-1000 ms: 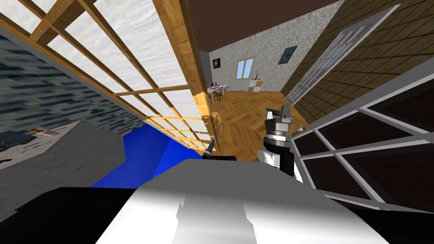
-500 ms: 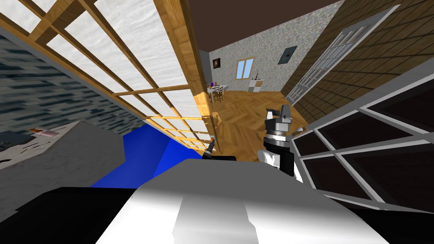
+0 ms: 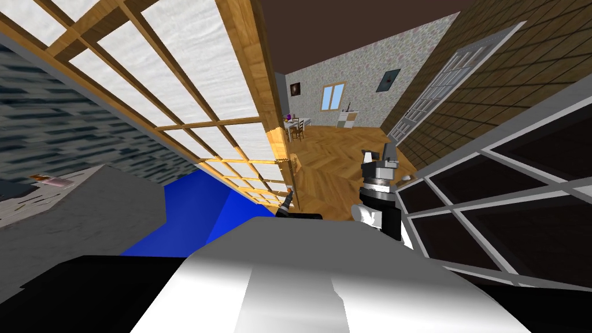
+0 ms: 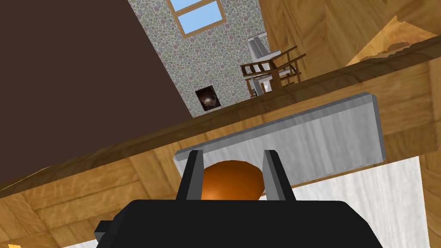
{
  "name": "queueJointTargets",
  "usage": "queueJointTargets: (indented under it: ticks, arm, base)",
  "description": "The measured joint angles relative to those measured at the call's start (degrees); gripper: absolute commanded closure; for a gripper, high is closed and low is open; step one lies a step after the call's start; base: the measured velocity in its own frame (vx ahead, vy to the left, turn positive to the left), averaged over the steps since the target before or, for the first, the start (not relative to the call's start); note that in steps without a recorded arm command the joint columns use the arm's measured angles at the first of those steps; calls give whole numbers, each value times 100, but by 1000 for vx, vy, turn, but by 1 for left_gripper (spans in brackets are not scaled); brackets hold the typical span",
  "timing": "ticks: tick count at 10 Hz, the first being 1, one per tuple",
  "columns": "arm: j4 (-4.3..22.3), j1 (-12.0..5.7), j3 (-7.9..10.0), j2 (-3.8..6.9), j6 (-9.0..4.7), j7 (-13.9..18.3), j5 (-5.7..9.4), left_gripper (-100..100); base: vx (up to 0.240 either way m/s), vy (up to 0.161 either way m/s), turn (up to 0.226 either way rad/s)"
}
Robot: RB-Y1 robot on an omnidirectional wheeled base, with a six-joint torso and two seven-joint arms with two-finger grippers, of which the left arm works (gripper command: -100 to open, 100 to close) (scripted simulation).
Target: Push the door open
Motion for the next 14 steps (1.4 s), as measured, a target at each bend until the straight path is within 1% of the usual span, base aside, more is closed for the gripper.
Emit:
queueJointTargets:
  ticks: [1,2,3,4,5,6,7,8,9,10,11,12,13,14]
  arm:
    - [-9,41,-10,-10,-7,107,76,100]
    - [64,10,-1,-46,-42,202,161,100]
    - [25,13,-6,-26,-28,331,238,100]
    - [-115,73,-23,9,31,471,310,100]
    - [-5,-22,-3,-6,-27,598,404,100]
    - [14,-72,6,17,-46,756,502,100]
    - [178,-176,42,-31,-142,876,609,100]
    - [257,-235,60,-40,-200,948,660,100]
    - [122,-161,42,-11,-152,987,666,100]
    - [2,-90,24,-6,-100,1057,715,100]
    - [-22,-90,24,-11,-66,1108,749,100]
    - [174,-208,48,-46,-152,1121,770,100]
    - [125,-160,40,-31,-157,1129,769,100]
    - [123,-147,38,-35,-167,1198,827,100]
  base:
    - [91,-31,-4]
    - [92,-26,-34]
    - [100,-30,-37]
    - [93,-25,-18]
    - [81,-34,-29]
    - [85,-27,-24]
    - [65,-17,-15]
    - [41,-5,-9]
    - [31,-5,-20]
    - [17,-8,-7]
    - [7,1,17]
    - [12,3,-18]
    - [33,-16,-28]
    - [35,-6,15]
